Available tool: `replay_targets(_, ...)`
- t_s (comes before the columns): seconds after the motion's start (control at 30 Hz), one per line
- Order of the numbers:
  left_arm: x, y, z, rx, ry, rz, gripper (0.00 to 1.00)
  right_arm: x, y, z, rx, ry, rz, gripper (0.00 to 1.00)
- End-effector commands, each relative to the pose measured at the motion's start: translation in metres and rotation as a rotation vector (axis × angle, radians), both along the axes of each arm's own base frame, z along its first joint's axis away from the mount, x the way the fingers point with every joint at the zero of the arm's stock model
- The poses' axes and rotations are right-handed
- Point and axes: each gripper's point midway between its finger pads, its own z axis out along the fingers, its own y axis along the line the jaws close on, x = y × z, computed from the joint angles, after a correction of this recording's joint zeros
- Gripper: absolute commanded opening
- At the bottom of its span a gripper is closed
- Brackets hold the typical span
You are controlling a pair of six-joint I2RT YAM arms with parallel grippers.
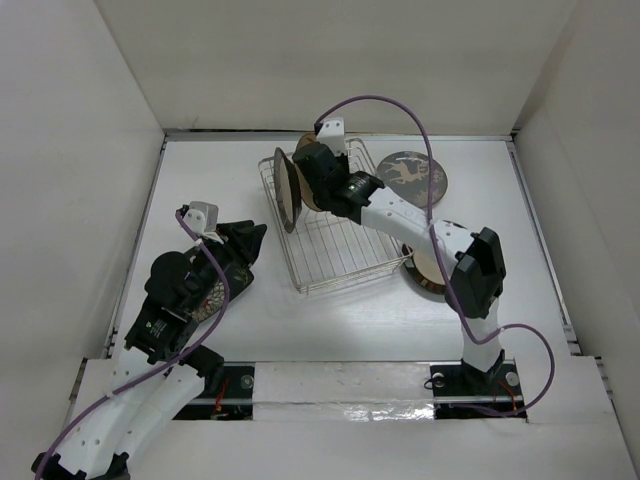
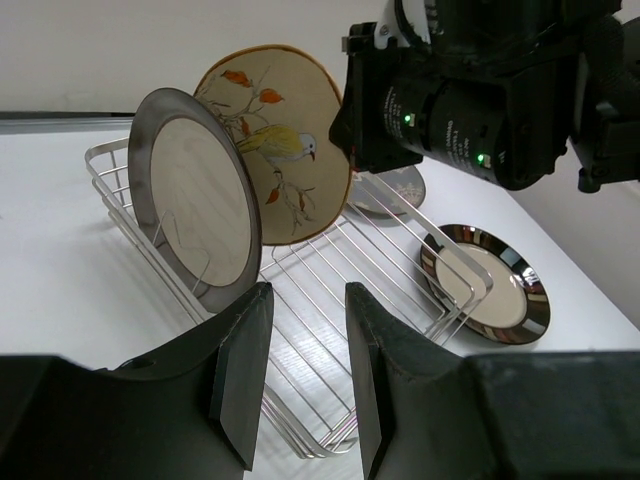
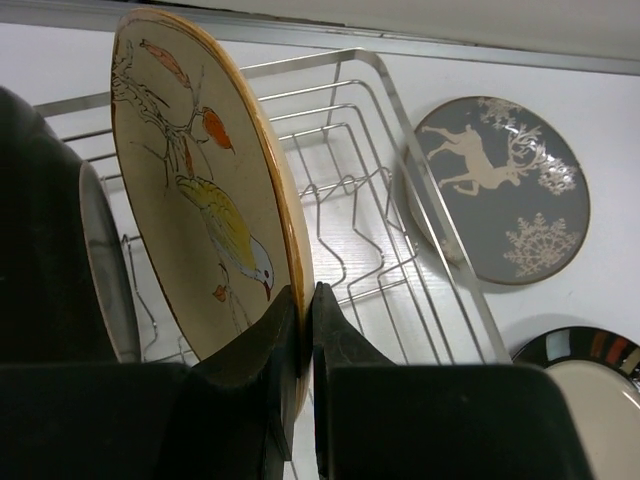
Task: Load the plates into the dish rack
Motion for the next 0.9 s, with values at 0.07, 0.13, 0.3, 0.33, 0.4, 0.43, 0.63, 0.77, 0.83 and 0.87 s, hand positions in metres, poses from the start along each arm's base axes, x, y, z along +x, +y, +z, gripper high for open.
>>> replay_targets(0.07, -0.001, -0.004, 0.008, -0.025, -0.029, -0.023, 0.32, 0.004, 0.015, 0.041, 0.142, -0.12, -0.046, 0.0)
replay_targets(0.13, -0.001, -0.003, 0.01, -0.028, -0.038, -0.02, 0.32, 0.002, 0.022, 0.035, 0.141, -0.109, -0.037, 0.0)
replay_targets(0.3, -0.001, -0.004, 0.008, -0.026, -0.028, -0.023, 0.32, -0.002, 0.032, 0.026, 0.113, -0.1, -0.041, 0.0)
replay_targets(0.33, -0.001, -0.004, 0.009, -0.027, -0.033, -0.021, 0.32, -0.005, 0.036, 0.025, 0.113, -0.1, -0.033, 0.0)
replay_targets(0.4, 0.0, -0.003, 0.009, -0.029, -0.034, -0.015, 0.32, -0.008, 0.041, 0.02, 0.105, -0.101, -0.036, 0.0)
replay_targets(0.43, 0.001, -0.004, 0.007, -0.026, -0.028, -0.015, 0.32, -0.013, 0.047, 0.017, 0.104, -0.101, -0.028, 0.0)
replay_targets(0.63, 0.002, -0.004, 0.006, -0.023, -0.025, -0.012, 0.32, -0.021, 0.064, 0.012, 0.147, -0.121, -0.012, 0.08)
replay_targets(0.77, 0.002, -0.004, 0.005, -0.021, -0.021, -0.012, 0.32, -0.024, 0.072, 0.017, 0.188, -0.15, 0.02, 0.18)
replay_targets(0.83, 0.003, -0.004, 0.006, -0.022, -0.024, -0.011, 0.32, -0.028, 0.077, 0.016, 0.202, -0.153, 0.032, 0.19)
replay_targets(0.87, 0.002, -0.004, 0.004, -0.02, -0.02, -0.015, 0.32, -0.028, 0.078, 0.015, 0.206, -0.153, 0.036, 0.2)
